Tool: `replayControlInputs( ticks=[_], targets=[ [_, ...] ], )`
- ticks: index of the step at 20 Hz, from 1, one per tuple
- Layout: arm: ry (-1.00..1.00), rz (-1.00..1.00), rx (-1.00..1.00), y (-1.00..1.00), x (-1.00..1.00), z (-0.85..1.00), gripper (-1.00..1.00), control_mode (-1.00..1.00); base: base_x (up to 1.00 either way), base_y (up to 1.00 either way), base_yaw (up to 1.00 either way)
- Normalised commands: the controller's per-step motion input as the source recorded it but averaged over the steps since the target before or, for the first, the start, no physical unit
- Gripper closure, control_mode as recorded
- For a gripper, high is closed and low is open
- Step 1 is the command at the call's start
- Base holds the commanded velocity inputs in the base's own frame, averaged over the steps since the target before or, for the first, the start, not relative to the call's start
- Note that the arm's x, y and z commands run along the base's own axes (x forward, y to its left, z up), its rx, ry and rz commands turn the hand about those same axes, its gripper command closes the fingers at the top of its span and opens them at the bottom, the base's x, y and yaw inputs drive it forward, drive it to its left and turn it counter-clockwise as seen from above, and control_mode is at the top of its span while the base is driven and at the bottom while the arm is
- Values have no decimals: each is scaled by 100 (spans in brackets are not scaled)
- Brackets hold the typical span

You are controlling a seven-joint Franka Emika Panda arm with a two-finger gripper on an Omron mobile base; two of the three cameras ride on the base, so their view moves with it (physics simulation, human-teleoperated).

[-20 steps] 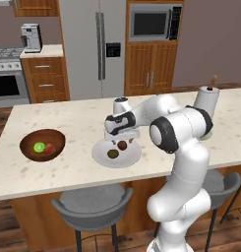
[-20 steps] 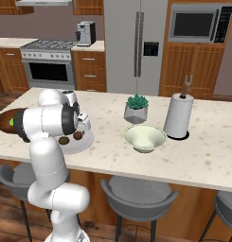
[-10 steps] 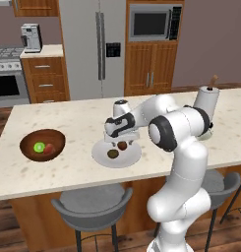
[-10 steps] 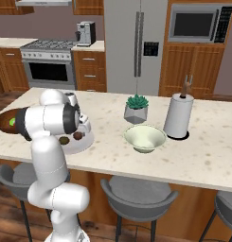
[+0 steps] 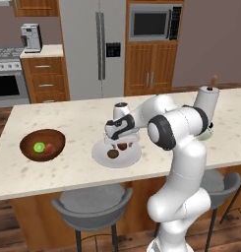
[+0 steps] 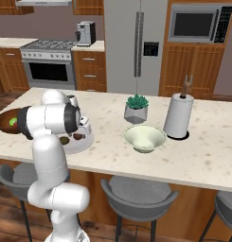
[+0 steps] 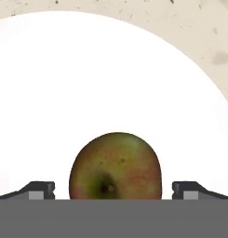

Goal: Take the fruits from the plate on the dining counter and place two fruits in each bowl.

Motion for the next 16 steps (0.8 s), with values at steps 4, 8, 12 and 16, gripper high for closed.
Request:
replayControlInputs(
  ticks=[4, 8, 12, 16],
  targets=[
    [0, 0, 0, 0, 0, -5, 100, -100, 0, 0, 0],
    [0, 0, 0, -1, 3, 0, 100, -100, 0, 0, 0],
    [0, -1, 0, -22, -1, 29, 100, -100, 0, 0, 0],
    [0, -4, 1, -40, -14, 68, 100, -100, 0, 0, 0]
  ],
)
